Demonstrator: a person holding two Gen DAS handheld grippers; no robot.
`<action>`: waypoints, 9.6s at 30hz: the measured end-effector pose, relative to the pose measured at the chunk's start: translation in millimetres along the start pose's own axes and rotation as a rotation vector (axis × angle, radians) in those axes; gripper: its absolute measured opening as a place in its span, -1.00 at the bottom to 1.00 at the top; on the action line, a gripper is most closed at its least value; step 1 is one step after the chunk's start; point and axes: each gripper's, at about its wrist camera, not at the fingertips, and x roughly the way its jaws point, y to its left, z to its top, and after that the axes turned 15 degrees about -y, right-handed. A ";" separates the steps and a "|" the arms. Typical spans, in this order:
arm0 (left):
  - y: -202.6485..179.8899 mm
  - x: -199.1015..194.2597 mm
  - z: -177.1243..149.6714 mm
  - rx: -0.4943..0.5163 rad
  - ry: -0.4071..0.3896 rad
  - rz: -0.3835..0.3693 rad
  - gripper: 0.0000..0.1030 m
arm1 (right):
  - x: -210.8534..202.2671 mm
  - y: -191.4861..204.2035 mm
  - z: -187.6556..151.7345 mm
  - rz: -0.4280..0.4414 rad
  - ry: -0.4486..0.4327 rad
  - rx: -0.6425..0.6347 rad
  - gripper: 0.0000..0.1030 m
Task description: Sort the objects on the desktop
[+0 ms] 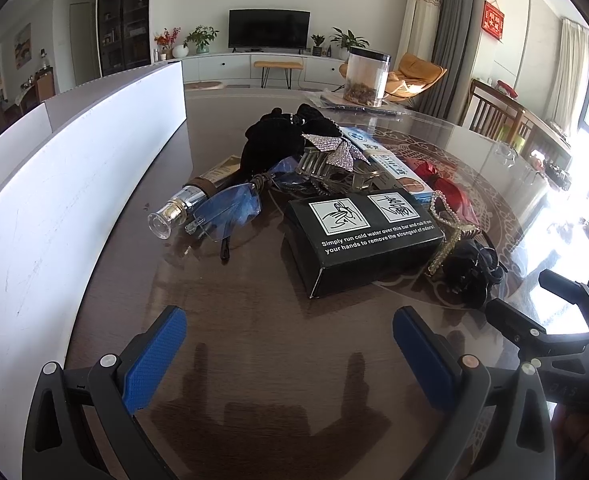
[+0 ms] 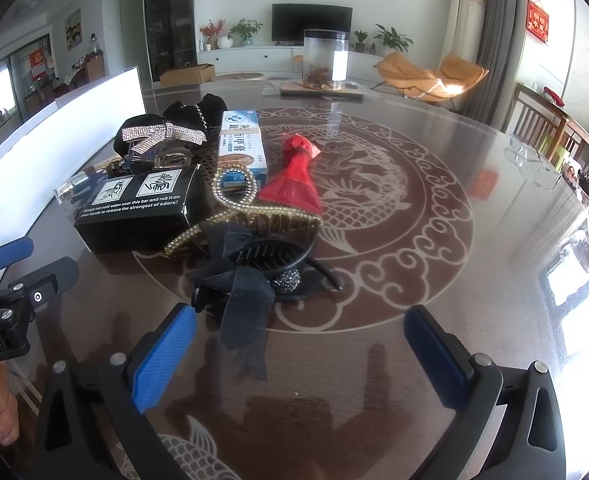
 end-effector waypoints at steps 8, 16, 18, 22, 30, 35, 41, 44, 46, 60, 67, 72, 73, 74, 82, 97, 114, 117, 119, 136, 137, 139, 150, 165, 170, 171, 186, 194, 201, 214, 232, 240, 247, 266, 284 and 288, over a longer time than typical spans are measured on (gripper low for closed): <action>2.9 1.3 0.5 -0.019 0.006 -0.008 1.00 | -0.1 -0.8 0.1 0.000 0.001 0.001 1.00; 6.5 2.7 0.2 -0.047 0.013 -0.016 1.00 | 0.2 -1.3 0.0 -0.001 0.002 0.001 1.00; 7.4 3.3 -0.1 -0.054 0.015 -0.015 1.00 | 0.0 -1.3 0.0 -0.001 0.001 0.002 1.00; 6.1 4.8 -0.2 -0.050 0.025 -0.012 1.00 | 0.2 -1.6 -0.2 0.000 0.002 0.004 1.00; 6.3 6.8 -0.5 -0.047 0.034 -0.013 1.00 | 0.2 -2.3 0.0 0.000 0.003 0.007 1.00; 9.7 8.7 -0.7 -0.067 0.044 -0.017 1.00 | 0.0 -2.9 0.0 -0.003 0.002 0.009 1.00; 10.3 8.5 -0.9 -0.068 0.045 -0.020 1.00 | 0.0 -3.3 0.1 -0.003 0.002 0.009 1.00; 10.0 8.3 -0.9 -0.064 0.044 -0.022 1.00 | 0.0 -3.3 0.1 -0.002 0.003 0.010 1.00; 10.3 8.0 -1.2 -0.065 0.044 -0.022 1.00 | 0.1 -4.0 0.1 -0.001 0.003 0.012 1.00; -5.1 27.2 1.5 0.044 0.131 -0.073 1.00 | 0.4 -6.1 -0.4 0.002 0.004 0.022 1.00; -21.0 59.2 16.6 0.176 0.177 -0.084 1.00 | 0.7 -5.8 -0.5 0.000 0.004 0.028 1.00; -22.7 78.6 30.4 0.210 0.215 -0.129 1.00 | 0.6 -7.2 -0.2 0.000 0.003 0.040 1.00; -24.7 81.0 32.5 0.222 0.224 -0.141 1.00 | 0.4 -7.7 -0.2 0.001 0.003 0.042 1.00; -27.2 82.5 34.0 0.238 0.231 -0.158 1.00 | 0.0 -7.9 -0.8 0.000 0.002 0.044 1.00; -47.4 72.4 27.1 0.352 0.240 -0.305 1.00 | -1.4 -13.4 -1.0 0.003 -0.003 0.073 1.00; -44.2 62.4 37.5 0.428 0.200 -0.274 1.00 | -2.0 -26.2 -0.5 -0.001 -0.006 0.138 1.00; -68.8 84.3 37.9 0.399 0.217 -0.366 0.62 | -2.0 -29.3 -1.4 -0.005 -0.007 0.153 1.00; -64.1 72.3 31.8 0.386 0.178 -0.341 0.52 | -1.8 -29.8 -1.1 -0.003 -0.006 0.155 1.00; -58.4 61.6 25.1 0.363 0.163 -0.318 0.52 | -1.5 -30.1 -1.0 -0.001 -0.006 0.156 1.00; 6.4 -3.2 -12.4 0.182 0.133 -0.165 0.53 | -4.5 -27.0 -3.5 0.146 -0.008 0.173 1.00; 8.0 -7.8 -12.3 0.178 0.120 -0.171 0.53 | -4.8 -25.1 -3.9 0.152 -0.009 0.170 1.00; 8.9 -13.5 -8.0 0.176 0.090 -0.176 0.53 | -4.0 -21.3 -3.8 0.144 -0.004 0.154 1.00; 12.7 29.6 13.4 0.075 0.186 -0.174 0.53 | -7.1 -20.8 -6.7 0.132 -0.003 0.154 1.00; 32.0 11.0 1.8 0.107 0.173 -0.081 0.13 | 18.6 26.3 -7.5 0.156 0.118 -0.050 1.00; 31.5 -4.4 -11.1 0.158 0.150 -0.065 0.14 | 27.6 18.1 -3.4 0.084 0.126 -0.017 1.00; 32.1 -5.3 -11.9 0.155 0.147 -0.064 0.14 | 26.9 11.5 -4.0 0.052 0.131 0.006 1.00; 34.7 2.8 -12.8 0.135 0.141 -0.034 0.92 | -24.0 -22.9 -30.7 0.004 0.151 0.123 1.00; 32.5 7.1 -13.0 0.129 0.140 -0.026 1.00 | 29.8 -14.8 0.9 -0.096 0.183 0.160 1.00; 32.1 6.5 -14.1 0.123 0.135 -0.017 1.00 | 34.4 -11.8 2.2 -0.134 0.171 0.150 1.00; 15.7 -16.7 -19.8 0.175 0.103 -0.114 0.12 | 26.8 -16.3 14.6 -0.057 0.183 0.157 -0.15; 62.4 -138.5 53.3 0.004 -0.068 -0.267 0.12 | -80.4 53.7 40.4 0.192 0.029 0.200 -0.16; 221.1 -142.9 90.8 -0.090 -0.073 0.098 0.12 | -81.7 246.3 124.5 0.561 -0.062 -0.007 -0.16; 304.7 -101.4 65.6 -0.114 0.107 0.260 0.13 | -35.7 385.7 117.3 0.741 0.087 -0.171 -0.15; 313.5 -65.7 31.6 0.066 0.236 0.330 0.34 | 9.7 407.8 82.9 0.549 0.209 -0.357 0.46; 303.4 -126.5 39.1 -0.041 -0.037 0.275 0.70 | -51.0 344.6 98.1 0.606 -0.045 -0.108 0.69; 254.2 -160.9 57.4 -0.030 -0.159 0.181 0.76 | -94.3 274.4 98.1 0.529 -0.200 -0.023 1.00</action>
